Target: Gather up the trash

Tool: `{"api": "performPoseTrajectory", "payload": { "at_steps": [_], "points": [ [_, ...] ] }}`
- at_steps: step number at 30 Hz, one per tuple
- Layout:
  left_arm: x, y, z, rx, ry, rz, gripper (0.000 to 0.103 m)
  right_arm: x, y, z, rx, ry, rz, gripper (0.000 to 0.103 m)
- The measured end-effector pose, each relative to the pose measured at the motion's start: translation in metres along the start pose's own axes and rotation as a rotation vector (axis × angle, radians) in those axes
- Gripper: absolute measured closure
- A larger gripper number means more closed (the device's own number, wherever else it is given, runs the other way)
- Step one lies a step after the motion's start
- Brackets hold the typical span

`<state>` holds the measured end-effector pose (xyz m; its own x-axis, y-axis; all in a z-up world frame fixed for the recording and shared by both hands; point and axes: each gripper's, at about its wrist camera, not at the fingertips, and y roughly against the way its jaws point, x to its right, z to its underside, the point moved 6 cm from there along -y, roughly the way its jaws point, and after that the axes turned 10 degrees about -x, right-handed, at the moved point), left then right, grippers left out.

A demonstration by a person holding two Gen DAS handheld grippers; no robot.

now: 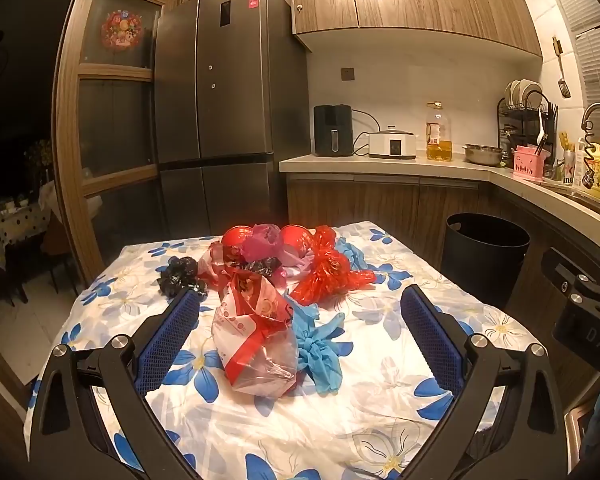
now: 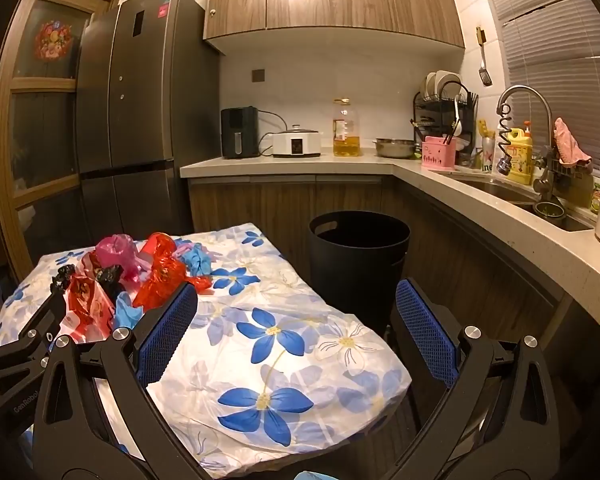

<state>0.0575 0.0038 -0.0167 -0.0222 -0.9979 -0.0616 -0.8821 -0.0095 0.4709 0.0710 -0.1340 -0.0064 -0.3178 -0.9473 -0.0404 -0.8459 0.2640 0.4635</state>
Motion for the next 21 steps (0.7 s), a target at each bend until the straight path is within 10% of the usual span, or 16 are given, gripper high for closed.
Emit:
{"api": "performPoseTrajectory", "payload": {
  "at_steps": [21],
  "points": [
    [0.0006, 0.0006, 0.0000, 0.003, 0.004, 0.003, 0.006, 0.0002, 0.0011, -0.0031, 0.004, -0.003, -0.004, 0.005]
  ]
}}
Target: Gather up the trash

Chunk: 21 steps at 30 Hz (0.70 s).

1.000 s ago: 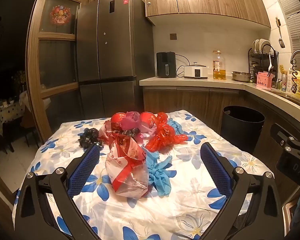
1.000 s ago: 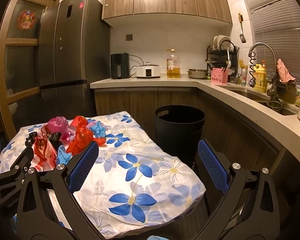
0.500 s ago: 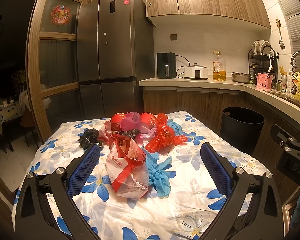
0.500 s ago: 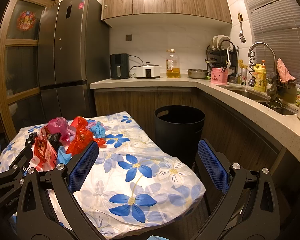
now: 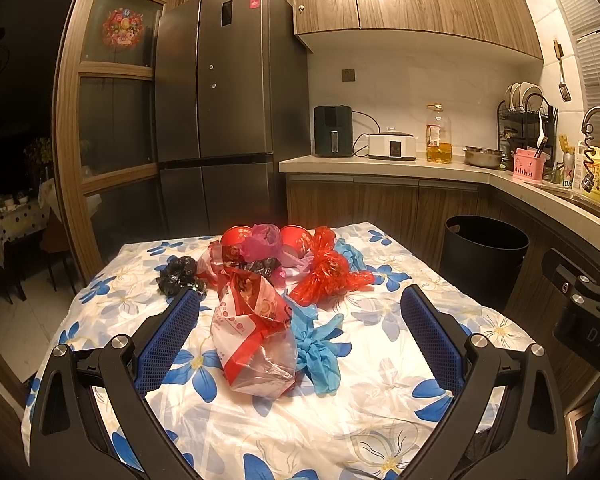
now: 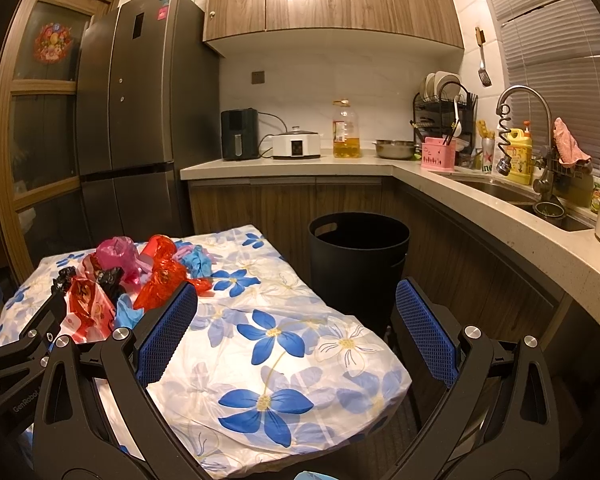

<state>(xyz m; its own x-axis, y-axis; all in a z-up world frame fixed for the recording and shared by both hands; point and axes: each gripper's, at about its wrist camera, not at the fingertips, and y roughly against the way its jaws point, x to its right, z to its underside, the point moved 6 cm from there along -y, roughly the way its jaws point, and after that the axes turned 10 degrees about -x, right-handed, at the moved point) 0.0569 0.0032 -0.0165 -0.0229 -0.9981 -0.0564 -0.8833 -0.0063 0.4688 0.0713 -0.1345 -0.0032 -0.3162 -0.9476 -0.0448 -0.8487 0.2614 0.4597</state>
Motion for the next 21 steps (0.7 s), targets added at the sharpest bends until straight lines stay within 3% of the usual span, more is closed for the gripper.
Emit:
{"api": "performPoseTrajectory", "payload": {
  "at_steps": [21],
  "points": [
    [-0.0005, -0.0006, 0.0003, 0.001, 0.006, 0.003, 0.006, 0.0003, 0.0003, -0.0008, 0.001, -0.003, -0.002, 0.005]
  ]
}}
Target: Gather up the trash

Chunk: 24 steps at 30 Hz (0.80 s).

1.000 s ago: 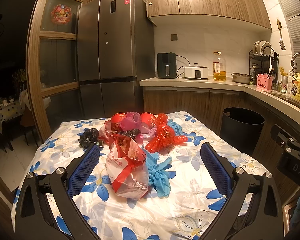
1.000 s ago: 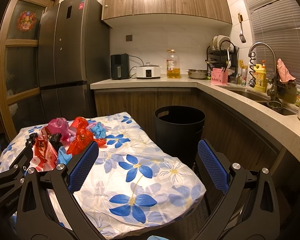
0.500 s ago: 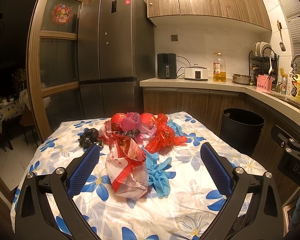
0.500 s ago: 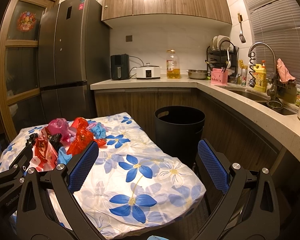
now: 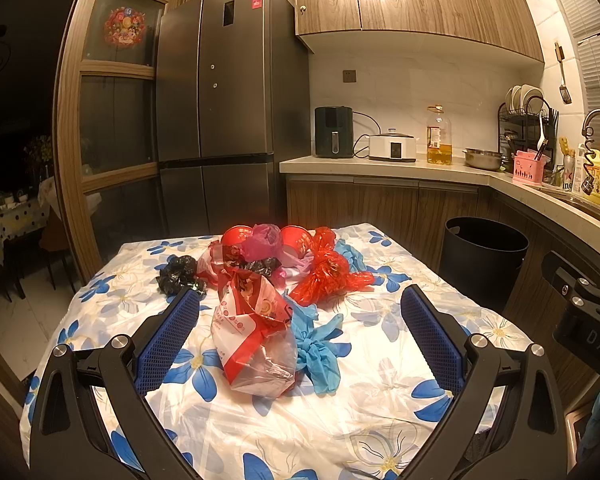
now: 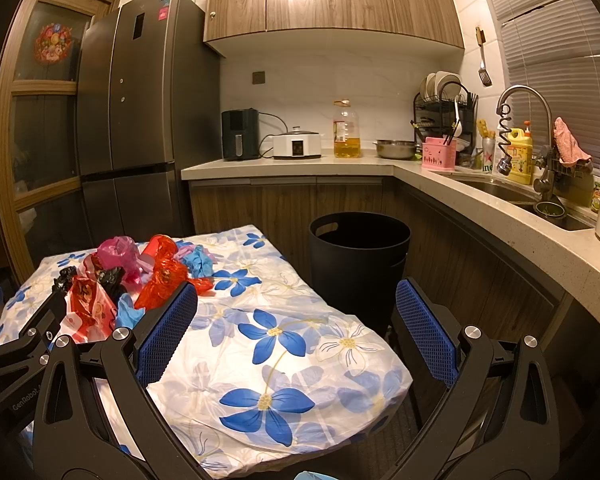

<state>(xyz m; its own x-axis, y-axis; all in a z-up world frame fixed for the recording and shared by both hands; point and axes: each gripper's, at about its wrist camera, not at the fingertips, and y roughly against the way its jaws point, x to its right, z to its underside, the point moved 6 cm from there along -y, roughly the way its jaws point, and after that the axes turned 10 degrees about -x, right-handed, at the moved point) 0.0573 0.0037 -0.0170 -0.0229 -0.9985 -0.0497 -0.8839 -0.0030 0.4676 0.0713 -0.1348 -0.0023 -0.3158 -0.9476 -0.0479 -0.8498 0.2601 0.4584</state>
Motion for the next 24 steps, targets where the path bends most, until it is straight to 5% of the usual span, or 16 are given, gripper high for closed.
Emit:
{"api": "performPoseTrajectory", "payload": {
  "at_steps": [24],
  "points": [
    [-0.0012, -0.0003, 0.0005, 0.002, 0.006, 0.001, 0.006, 0.0005, 0.0005, 0.0006, 0.004, -0.003, -0.002, 0.005]
  ]
}}
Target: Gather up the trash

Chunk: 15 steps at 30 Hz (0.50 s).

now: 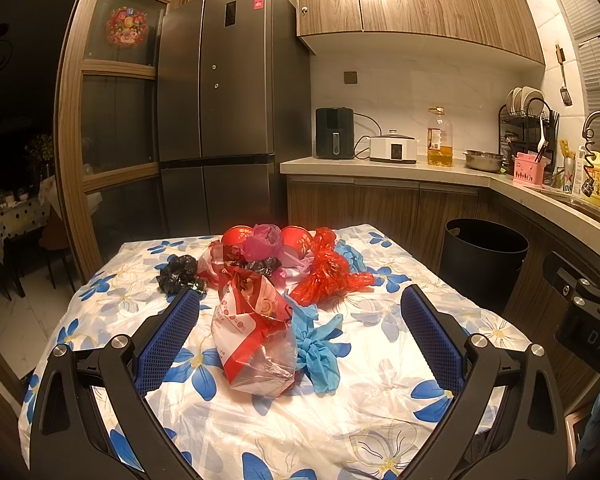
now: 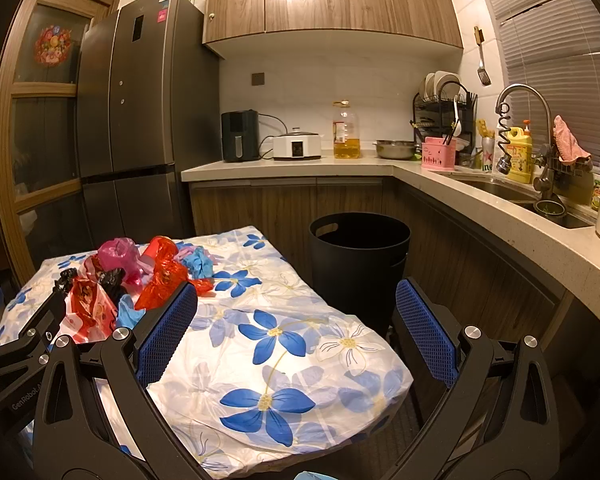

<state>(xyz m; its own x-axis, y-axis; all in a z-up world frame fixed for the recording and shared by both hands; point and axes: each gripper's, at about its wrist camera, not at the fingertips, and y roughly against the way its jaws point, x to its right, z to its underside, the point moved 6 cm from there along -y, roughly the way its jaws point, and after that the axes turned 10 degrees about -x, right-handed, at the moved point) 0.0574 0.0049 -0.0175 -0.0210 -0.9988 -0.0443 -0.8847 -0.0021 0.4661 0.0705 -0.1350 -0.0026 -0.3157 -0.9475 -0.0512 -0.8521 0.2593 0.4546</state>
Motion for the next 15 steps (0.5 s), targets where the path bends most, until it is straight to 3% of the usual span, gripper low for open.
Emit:
{"api": "performPoseTrajectory", "payload": {
  "at_steps": [15],
  "points": [
    [0.0025, 0.0005, 0.0009, 0.003, 0.010, -0.003, 0.006, -0.0002, 0.0006, -0.0019, -0.002, 0.001, -0.008, 0.005]
  ]
}}
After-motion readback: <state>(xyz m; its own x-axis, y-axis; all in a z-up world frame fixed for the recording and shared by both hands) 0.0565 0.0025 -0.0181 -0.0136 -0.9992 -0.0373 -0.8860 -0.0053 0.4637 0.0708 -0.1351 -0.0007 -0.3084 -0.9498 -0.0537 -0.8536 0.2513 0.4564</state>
